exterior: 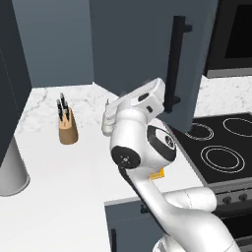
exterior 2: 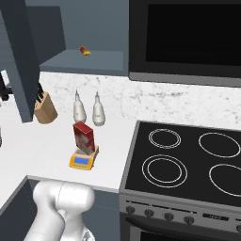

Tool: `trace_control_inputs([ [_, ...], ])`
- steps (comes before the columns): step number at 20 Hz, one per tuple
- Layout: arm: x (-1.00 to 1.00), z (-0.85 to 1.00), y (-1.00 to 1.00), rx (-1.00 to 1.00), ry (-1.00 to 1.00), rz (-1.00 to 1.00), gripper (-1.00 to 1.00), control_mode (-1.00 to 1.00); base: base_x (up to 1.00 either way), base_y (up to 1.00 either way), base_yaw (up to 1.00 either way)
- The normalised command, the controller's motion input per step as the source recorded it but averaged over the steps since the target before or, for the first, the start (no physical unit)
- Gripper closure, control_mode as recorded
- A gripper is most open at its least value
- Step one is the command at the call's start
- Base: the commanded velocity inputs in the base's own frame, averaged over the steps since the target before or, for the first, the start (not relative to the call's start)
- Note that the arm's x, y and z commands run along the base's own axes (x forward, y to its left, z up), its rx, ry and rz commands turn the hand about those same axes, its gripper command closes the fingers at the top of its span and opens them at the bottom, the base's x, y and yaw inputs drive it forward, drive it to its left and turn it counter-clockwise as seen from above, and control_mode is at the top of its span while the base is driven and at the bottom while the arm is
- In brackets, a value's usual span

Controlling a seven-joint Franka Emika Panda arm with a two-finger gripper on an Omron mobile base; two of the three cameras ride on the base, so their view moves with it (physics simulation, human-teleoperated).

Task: Pick the cereal and place it on the digital scale for weighing, and close the cabinet.

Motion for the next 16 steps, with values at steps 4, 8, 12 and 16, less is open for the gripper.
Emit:
trace_control_inputs([
  [4, 0.00, 0.54, -1.00, 0.32, 0.00, 0.00, -1.00, -1.00, 0.00, 0.00, 0.00],
  [8, 0.09, 0.38, -0.88, 0.28, 0.00, 0.00, -1.00, -1.00, 0.00, 0.00, 0.00],
  [12, 0.52, 0.38, -0.63, 0.25, 0.05, 0.06, -1.00, -1.00, 0.00, 0.00, 0.00],
  [16, 0.52, 0.23, -0.58, 0.23, 0.00, 0.11, -1.00, -1.00, 0.00, 0.00, 0.00],
])
